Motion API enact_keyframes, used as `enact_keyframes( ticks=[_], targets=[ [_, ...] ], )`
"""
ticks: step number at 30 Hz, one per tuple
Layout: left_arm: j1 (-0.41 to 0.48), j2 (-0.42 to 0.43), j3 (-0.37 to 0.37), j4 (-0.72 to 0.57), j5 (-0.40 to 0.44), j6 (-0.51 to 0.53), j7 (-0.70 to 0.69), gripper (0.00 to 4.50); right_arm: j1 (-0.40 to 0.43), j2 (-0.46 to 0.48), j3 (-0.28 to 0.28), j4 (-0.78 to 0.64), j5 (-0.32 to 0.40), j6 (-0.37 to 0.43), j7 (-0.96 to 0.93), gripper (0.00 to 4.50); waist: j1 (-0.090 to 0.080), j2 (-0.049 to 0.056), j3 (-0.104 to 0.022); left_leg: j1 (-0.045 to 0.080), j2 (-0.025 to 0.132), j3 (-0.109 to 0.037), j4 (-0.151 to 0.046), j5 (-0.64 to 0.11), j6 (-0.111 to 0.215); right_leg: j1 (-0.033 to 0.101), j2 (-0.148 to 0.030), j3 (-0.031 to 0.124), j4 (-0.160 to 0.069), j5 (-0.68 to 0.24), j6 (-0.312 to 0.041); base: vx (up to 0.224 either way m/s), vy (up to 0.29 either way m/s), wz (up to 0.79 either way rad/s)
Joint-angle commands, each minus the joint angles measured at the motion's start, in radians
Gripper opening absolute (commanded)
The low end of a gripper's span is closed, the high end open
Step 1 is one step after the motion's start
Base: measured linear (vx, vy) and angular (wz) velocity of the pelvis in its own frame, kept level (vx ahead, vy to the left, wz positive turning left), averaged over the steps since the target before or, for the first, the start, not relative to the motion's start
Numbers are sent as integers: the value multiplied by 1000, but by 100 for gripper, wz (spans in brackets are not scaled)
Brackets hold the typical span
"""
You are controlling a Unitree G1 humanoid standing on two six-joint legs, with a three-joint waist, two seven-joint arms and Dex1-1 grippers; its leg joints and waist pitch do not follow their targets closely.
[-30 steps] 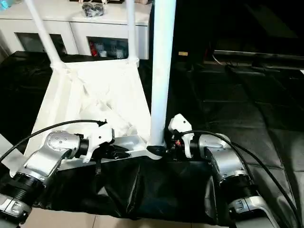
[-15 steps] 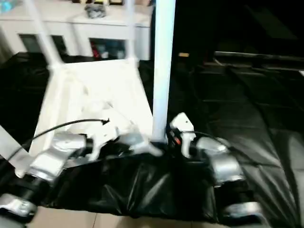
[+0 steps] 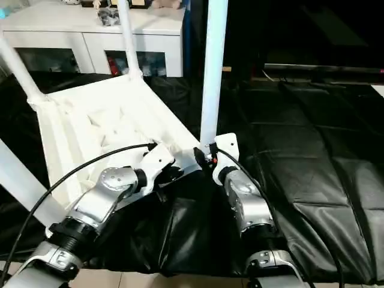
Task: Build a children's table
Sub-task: Rotate leg to tighten
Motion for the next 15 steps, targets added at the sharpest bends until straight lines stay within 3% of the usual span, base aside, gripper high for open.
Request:
enact_keyframes(
  ticks=[1,5,9,15],
  targets=[
    [10,-18,-15,-25,-49,-69,-31,0,-13,25,82,-17,24,-7,121,358,0,-12,-48,-18,-23,21,-64,-276,57,62,-9,9,-81,-332,-152,0,0,0],
    [31,14,-12,-53,-67,-74,-80,0,-17,-38,86,-24,12,-10,168,390,-1,-10,-47,-16,-22,23,-64,-274,60,62,-9,10,-82,-331,-163,0,0,0],
    [50,69,-7,-81,-100,-93,-175,0,-3,-154,129,-49,-5,-25,339,390,2,-10,-48,-18,-21,25,-60,-249,74,65,-9,11,-76,-290,-186,0,0,0],
    [51,118,-1,-89,-113,-109,-242,0,0,-222,153,-48,-21,-37,457,390,6,-10,-47,-15,-19,26,-59,-240,79,65,-9,11,-72,-264,-204,0,0,0]
  ],
)
